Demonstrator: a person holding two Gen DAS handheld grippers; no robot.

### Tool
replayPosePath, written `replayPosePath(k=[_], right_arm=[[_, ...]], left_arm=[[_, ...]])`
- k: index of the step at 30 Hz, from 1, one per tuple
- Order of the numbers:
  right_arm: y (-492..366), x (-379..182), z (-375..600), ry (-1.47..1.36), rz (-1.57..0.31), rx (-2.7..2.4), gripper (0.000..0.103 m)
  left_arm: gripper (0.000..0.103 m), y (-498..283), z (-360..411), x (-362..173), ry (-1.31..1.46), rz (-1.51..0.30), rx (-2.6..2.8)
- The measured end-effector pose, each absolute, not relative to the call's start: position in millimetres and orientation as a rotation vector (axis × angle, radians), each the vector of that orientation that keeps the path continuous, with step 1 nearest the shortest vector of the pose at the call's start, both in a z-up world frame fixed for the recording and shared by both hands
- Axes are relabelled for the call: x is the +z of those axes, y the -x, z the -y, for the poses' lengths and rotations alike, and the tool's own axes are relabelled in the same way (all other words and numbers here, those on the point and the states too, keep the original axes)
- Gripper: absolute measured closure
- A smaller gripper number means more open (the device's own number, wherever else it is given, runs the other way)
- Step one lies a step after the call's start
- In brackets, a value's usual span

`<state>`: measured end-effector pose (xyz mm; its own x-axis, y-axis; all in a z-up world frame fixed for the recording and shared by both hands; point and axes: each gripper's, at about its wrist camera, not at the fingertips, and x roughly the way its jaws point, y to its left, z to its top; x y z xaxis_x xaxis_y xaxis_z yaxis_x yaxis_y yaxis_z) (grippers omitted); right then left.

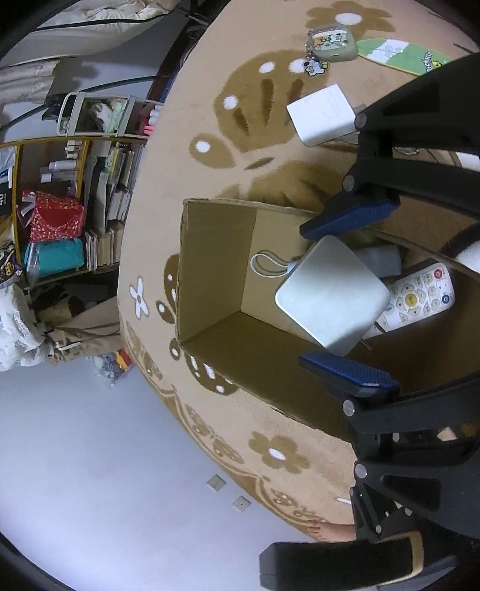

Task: Organize rigid objects
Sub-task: 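Lower the white pad into the box and open the right gripper, then move the right gripper back over the green keychain case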

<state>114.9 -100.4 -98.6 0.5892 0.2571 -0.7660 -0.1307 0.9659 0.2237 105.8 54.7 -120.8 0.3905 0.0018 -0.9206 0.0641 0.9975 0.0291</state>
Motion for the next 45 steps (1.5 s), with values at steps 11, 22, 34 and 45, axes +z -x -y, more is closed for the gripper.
replayPosePath(k=[11, 22, 34, 45], right_arm=[[-111.4, -98.7, 97.8, -0.148, -0.915, 0.221, 0.036], [-99.9, -71.8, 113.5, -0.138, -0.854, 0.158, 0.019], [-100.9, -69.8, 170.2, -0.173, -0.884, -0.009, 0.0], [-97.8, -86.4, 218.3, -0.148, -0.947, -0.183, 0.0]], left_arm=[[0.094, -105.5, -53.1, -121.0, -0.06, -1.17, -0.04], [0.094, -106.6, -54.0, -121.6, -0.059, -1.173, -0.041], [0.094, -106.7, -54.2, -121.7, -0.057, -1.173, -0.042], [0.093, -106.7, -54.3, -121.7, -0.054, -1.174, -0.044]])
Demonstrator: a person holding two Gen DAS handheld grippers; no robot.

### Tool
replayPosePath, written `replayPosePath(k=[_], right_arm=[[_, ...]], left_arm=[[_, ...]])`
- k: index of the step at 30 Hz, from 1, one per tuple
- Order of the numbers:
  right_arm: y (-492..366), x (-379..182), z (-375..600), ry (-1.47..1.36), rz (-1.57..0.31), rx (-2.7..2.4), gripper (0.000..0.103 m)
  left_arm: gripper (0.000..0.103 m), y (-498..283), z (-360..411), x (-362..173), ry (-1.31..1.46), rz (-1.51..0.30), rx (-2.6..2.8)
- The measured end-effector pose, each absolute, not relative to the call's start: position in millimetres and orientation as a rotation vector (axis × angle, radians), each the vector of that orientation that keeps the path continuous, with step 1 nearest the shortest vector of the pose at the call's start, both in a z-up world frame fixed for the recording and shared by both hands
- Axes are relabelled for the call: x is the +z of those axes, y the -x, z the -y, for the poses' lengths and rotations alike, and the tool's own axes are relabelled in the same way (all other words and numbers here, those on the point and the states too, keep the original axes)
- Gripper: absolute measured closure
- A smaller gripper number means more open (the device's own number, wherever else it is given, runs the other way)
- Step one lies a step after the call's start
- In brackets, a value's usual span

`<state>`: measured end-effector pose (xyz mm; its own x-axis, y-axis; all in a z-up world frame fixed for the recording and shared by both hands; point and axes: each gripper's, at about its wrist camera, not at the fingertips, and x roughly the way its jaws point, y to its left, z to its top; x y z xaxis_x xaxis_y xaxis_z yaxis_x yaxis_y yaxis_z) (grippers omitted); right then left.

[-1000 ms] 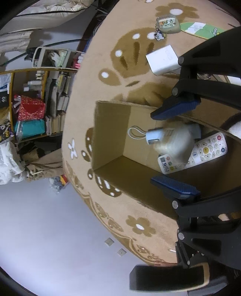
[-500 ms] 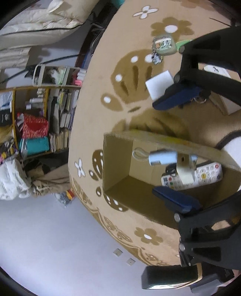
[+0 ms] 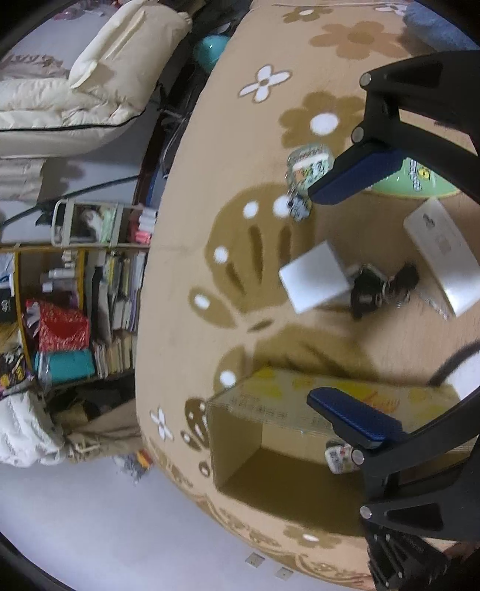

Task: Organize rigid objects
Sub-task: 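Move the right gripper back over the green keychain case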

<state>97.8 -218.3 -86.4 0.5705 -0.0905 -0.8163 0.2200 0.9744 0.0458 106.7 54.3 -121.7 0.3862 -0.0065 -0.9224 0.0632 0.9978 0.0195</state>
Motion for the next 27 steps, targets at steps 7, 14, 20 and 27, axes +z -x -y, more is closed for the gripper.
replayPosePath(k=[7, 14, 20, 27], right_arm=[[-94.2, -104.8, 248.6, -0.16, -1.012, -0.273, 0.0], [-94.1, -115.0, 283.3, -0.178, -1.025, -0.33, 0.0], [-95.7, -125.5, 306.0, -0.223, -1.026, -0.347, 0.0], [-104.4, -141.9, 320.1, -0.26, -1.016, -0.337, 0.0]], left_arm=[[0.093, -106.7, -54.6, -121.4, -0.053, -1.175, -0.046], [0.093, -106.8, -54.6, -121.4, -0.054, -1.174, -0.045], [0.093, -106.2, -54.9, -121.6, -0.06, -1.174, -0.045], [0.093, -105.9, -54.6, -121.7, -0.07, -1.174, -0.043]])
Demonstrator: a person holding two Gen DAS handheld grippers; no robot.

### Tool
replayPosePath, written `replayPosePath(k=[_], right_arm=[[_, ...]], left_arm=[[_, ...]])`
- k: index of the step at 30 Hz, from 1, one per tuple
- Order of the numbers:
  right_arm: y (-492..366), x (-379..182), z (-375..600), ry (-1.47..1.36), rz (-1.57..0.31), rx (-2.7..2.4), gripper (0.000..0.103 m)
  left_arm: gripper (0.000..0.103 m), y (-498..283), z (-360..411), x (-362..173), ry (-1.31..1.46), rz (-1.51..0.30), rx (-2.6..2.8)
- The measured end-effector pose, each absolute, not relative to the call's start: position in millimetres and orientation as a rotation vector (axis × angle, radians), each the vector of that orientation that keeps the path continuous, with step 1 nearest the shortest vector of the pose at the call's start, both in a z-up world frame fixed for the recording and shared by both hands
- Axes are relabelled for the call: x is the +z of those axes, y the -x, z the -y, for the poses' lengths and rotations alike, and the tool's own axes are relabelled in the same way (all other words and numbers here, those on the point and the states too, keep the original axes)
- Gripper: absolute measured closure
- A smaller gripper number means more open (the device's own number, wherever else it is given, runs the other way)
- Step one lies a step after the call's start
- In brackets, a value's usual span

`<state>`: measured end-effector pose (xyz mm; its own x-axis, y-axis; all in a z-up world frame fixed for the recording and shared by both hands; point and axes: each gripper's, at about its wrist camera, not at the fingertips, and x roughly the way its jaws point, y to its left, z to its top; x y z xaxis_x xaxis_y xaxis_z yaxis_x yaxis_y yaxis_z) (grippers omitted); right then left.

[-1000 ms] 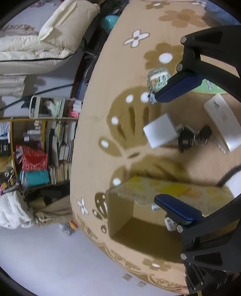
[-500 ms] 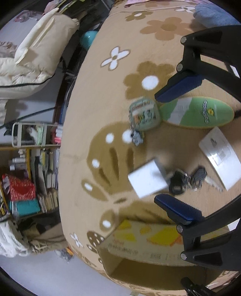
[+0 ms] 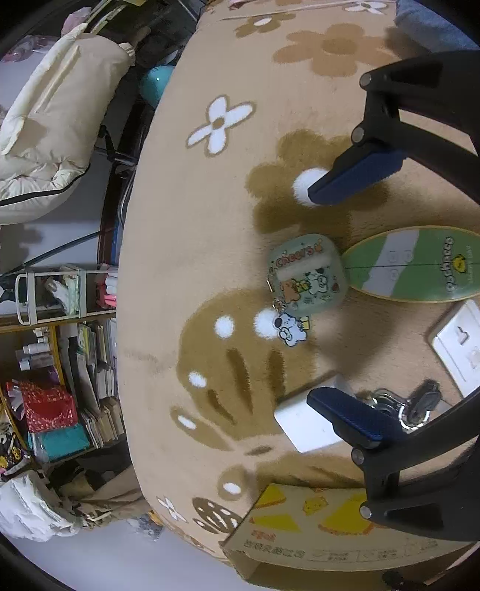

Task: Organize rigid objects
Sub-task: 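Move the right gripper back over the green keychain case, then grasp the green-and-white keychain case with the right gripper and lift it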

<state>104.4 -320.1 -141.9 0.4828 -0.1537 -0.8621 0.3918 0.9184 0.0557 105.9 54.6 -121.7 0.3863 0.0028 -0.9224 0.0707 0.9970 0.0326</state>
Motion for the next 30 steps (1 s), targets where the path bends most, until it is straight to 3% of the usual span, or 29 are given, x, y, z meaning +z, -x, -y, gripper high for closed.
replayPosePath(k=[16, 30], right_arm=[[-118.2, -181.8, 342.3, -0.331, -1.088, -0.369, 0.035], [-125.5, -182.9, 332.0, -0.21, -1.092, -0.376, 0.039]], left_arm=[[0.093, -106.9, -53.5, -123.0, -0.079, -1.178, -0.044], [0.093, -107.3, -53.2, -123.6, -0.081, -1.179, -0.042]])
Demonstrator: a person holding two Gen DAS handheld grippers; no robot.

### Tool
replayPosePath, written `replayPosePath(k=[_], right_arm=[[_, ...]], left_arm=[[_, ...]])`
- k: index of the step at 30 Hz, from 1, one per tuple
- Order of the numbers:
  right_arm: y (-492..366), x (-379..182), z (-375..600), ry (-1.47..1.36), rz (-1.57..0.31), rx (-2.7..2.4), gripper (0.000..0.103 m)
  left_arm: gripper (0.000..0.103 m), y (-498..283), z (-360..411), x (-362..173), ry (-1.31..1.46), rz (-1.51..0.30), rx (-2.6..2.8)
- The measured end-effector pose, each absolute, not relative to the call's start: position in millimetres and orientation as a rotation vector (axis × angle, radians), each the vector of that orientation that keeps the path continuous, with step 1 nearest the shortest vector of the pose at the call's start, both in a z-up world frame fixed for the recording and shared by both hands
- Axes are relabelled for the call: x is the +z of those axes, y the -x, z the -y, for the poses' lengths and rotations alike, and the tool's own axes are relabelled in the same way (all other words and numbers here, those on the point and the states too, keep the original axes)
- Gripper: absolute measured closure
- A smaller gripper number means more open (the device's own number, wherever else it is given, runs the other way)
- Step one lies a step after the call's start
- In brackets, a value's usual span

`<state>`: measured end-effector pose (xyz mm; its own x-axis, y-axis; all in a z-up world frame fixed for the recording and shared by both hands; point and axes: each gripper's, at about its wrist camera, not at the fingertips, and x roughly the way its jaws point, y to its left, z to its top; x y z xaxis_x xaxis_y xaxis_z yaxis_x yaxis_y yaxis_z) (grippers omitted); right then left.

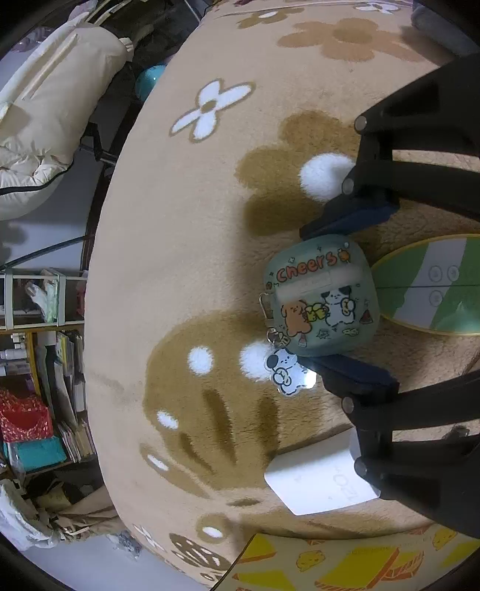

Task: Organize rigid objects
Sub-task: 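Grasp the green-and-white keychain case with the right gripper and lift it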

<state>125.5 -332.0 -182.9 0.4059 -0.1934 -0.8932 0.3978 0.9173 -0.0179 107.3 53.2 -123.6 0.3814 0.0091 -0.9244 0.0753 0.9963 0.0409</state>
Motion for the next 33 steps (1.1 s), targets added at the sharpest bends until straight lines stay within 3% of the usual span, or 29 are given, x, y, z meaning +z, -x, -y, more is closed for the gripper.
replayPosePath(k=[18, 33], right_arm=[[-116.4, -60.1, 253.7, -0.213, -0.704, -0.108, 0.04], [-106.1, -46.1, 115.8, -0.029, -0.697, 0.196, 0.04]], left_arm=[[0.093, -107.8, -54.9, -123.6, -0.071, -1.181, -0.047], [0.095, -107.7, -53.4, -123.9, -0.078, -1.184, -0.05]])
